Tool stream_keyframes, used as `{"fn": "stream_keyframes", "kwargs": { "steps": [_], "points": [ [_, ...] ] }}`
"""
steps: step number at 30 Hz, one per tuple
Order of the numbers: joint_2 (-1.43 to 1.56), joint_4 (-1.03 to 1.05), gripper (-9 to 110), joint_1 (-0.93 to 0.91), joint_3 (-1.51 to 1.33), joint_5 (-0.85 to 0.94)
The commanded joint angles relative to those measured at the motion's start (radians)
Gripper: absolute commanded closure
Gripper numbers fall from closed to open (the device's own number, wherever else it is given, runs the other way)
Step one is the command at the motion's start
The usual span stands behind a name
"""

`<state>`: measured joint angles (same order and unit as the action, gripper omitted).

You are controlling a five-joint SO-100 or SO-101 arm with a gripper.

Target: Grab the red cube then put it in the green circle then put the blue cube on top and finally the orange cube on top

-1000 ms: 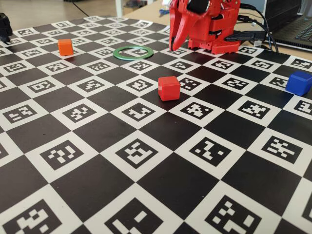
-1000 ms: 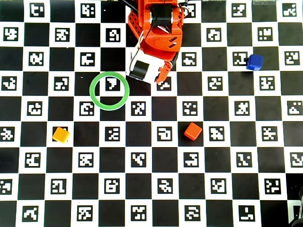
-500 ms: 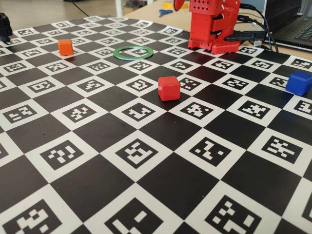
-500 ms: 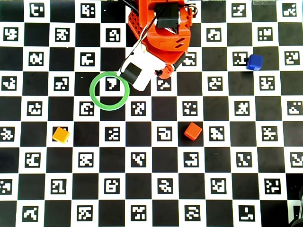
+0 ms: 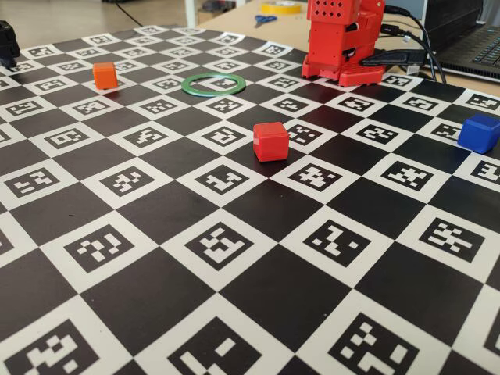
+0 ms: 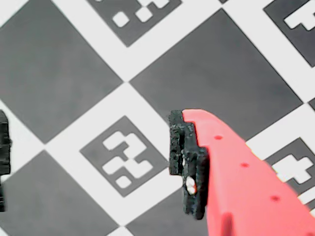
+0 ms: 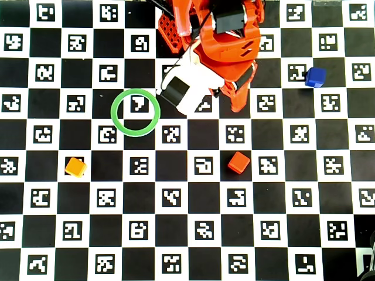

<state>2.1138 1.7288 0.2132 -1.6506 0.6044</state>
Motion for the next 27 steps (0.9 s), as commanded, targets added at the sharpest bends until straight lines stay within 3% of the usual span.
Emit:
{"fn": "stream_keyframes", "kwargs": {
  "steps": [1,13,27],
  "points": [
    [-0.072,0.086,69,0.035,0.163,-0.025],
    [-0.293,0.097,59,0.098,0.331,-0.138],
    [-0.456,-0.199,57,0.08,0.138,-0.1]
  ]
}}
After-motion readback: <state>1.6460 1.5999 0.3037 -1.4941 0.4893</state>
